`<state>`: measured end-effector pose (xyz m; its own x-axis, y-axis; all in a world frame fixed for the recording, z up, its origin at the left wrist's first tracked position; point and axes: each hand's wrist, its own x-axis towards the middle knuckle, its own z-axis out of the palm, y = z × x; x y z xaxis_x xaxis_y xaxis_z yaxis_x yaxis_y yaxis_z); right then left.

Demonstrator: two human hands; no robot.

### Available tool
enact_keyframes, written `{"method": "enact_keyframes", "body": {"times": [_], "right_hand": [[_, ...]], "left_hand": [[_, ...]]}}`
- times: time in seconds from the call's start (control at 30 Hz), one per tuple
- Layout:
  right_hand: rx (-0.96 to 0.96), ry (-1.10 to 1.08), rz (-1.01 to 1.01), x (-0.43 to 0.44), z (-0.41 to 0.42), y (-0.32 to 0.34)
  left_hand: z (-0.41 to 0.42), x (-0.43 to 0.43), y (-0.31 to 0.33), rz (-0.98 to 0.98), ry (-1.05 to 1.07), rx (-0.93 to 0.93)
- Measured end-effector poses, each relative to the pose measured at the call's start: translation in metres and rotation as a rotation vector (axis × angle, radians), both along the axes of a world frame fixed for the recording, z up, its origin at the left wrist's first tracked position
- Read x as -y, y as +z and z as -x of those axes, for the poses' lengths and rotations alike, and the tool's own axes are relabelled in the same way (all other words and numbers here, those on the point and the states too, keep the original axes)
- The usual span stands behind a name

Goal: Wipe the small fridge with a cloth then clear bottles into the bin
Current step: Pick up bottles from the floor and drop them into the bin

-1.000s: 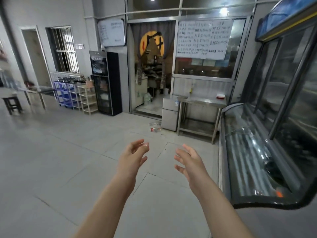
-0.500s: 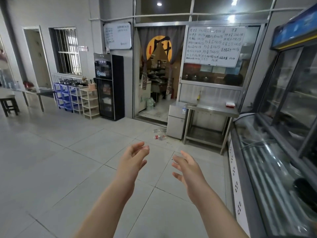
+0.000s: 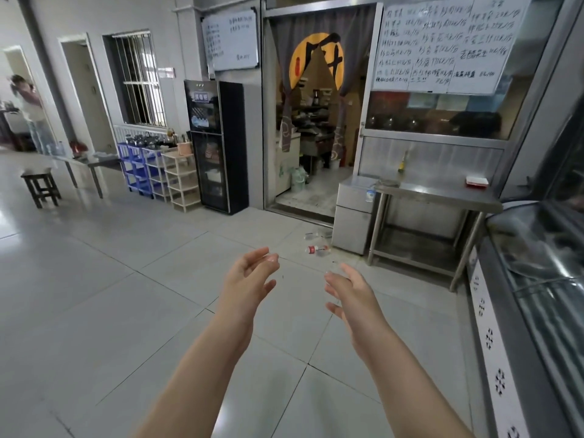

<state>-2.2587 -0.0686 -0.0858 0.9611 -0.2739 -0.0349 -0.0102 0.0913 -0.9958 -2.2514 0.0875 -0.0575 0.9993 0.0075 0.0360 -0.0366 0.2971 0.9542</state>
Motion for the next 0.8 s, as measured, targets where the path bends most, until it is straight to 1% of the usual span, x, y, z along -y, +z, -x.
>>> {"method": "enact_keyframes", "body": {"times": [0.3,0.6,0.8], "right_hand": [[-0.043,0.006,-0.019,-0.013,-0.146,-0.008],[-0.084,-0.121,-0.054,-0.044,-0.346,-0.020],[-0.080,-0.195,-0.066,-0.056,-0.457,-0.016]], "left_hand": [[-0.145,-0.006,-0.011,0.007,0.005,-0.027],[-0.361,-0.040,-0.030,0.009,-0.075,-0.102],[-0.488,-0.050,-0.029,0.021,-0.141,-0.118]]}}
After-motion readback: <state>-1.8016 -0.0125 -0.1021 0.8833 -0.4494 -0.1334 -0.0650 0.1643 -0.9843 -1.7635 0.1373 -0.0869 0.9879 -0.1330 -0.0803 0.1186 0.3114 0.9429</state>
